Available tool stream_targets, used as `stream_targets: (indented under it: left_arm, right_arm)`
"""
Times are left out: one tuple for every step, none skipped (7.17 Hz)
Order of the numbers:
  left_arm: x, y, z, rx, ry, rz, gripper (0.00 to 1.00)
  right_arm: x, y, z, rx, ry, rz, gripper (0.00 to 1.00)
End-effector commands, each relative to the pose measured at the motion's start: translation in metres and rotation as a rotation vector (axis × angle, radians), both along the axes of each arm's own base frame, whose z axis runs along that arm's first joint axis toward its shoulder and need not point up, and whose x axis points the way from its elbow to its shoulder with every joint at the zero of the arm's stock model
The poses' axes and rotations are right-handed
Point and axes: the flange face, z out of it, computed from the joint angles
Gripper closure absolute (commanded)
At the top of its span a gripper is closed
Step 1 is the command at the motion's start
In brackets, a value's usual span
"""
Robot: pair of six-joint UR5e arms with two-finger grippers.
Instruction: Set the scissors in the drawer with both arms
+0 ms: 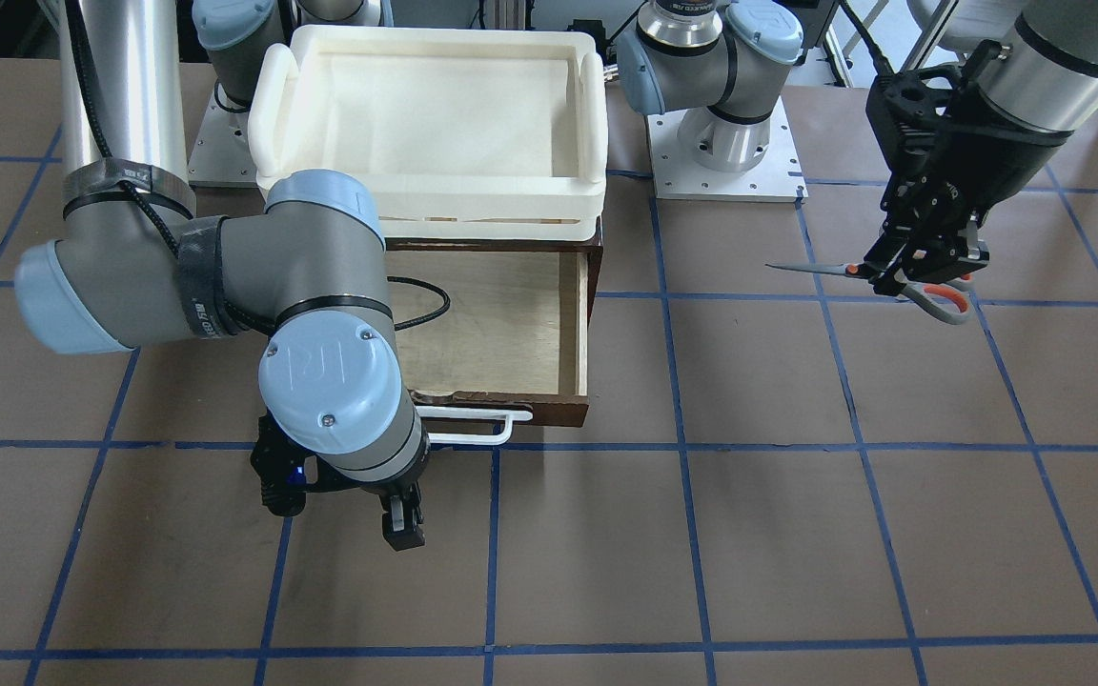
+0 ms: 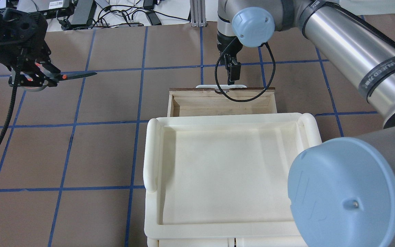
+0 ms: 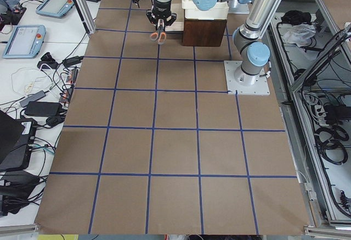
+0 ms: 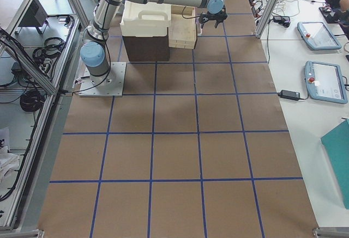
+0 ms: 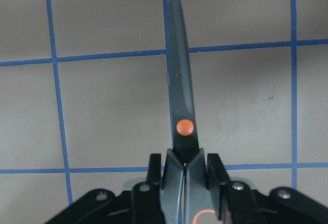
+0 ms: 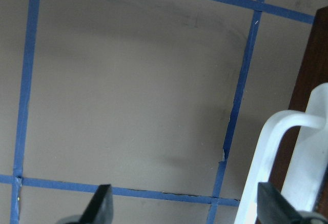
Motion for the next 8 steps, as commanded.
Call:
stream_targets:
  left_arm:
    - [-0.002,-0.003,-0.004,0.008,0.013,0.041,0.97]
    - [-0.017,-0.002,-0.001,0.006,0.008,0.029,0.97]
    - [-0.040,-0.001,-0.002,0.016,0.007,0.064,0.97]
    - [-0.061,0.000,-0.003,0.022,0.007,0.080,0.97]
    - [-0.068,0.002,-0.002,0.020,0.007,0.072,0.97]
    - [-0.070,0.000,-0.005,0.022,0.008,0.073,0.97]
    - [-0.075,0.001,-0.005,0.027,0.014,0.103,0.97]
    - [-0.098,0.003,-0.008,0.031,0.012,0.081,0.97]
  right_arm:
    - [0.000,0.002,0.001,0.007,0.003,-0.013,0.00]
    - [-0.007,0.000,0.009,-0.001,0.002,-0.002,0.00]
    - [-0.023,0.005,0.023,0.007,0.031,0.047,0.00]
    - [-0.039,0.005,0.034,0.002,0.042,0.153,0.00]
    - [-0.060,0.006,0.056,-0.023,0.029,0.264,0.00]
    - [-0.097,0.007,0.082,-0.054,0.014,0.401,0.00]
    - [-0.135,0.014,0.109,-0.091,0.007,0.543,0.00]
    - [-0.172,0.022,0.122,-0.101,0.008,0.637,0.00]
